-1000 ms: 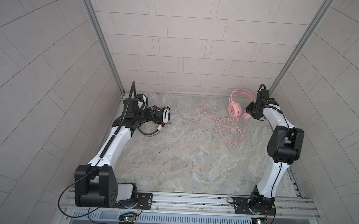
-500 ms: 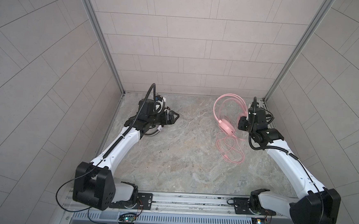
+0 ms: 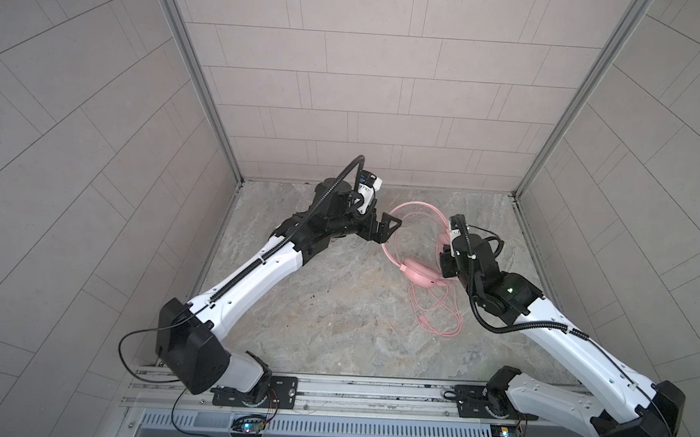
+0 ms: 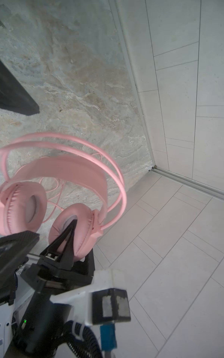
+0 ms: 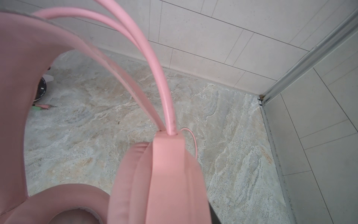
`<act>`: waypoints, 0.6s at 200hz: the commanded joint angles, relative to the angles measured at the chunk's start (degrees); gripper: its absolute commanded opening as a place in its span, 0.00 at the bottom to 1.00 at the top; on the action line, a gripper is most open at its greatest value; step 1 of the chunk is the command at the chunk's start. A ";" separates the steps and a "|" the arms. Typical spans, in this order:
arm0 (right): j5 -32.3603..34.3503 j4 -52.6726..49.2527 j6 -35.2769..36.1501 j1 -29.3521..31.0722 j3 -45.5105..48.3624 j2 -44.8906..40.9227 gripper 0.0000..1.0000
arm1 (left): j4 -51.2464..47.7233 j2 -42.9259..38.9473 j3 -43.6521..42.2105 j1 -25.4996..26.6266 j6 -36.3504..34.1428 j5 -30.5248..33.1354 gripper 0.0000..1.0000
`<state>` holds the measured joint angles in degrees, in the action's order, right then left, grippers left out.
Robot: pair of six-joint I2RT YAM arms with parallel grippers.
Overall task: Wrap the headphones
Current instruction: 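Grasp the pink headset's other ear cup with the left gripper while the right holds it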
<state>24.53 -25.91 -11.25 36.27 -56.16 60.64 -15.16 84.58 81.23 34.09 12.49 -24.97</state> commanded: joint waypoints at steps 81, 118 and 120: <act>1.38 0.96 0.92 6.47 -5.17 1.47 0.33 | -19.78 8.61 11.89 3.49 -17.48 14.20 1.00; 0.45 1.69 2.28 7.81 -5.73 2.01 0.33 | -21.84 10.78 14.63 3.49 -18.26 16.94 0.82; 0.37 1.55 2.28 7.77 -5.83 2.09 0.33 | -21.80 10.78 14.65 3.46 -18.35 17.01 0.81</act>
<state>24.80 -26.96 -9.69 43.51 -59.90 62.89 -34.48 94.32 93.36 37.19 -3.92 -10.85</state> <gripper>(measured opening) 0.331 0.858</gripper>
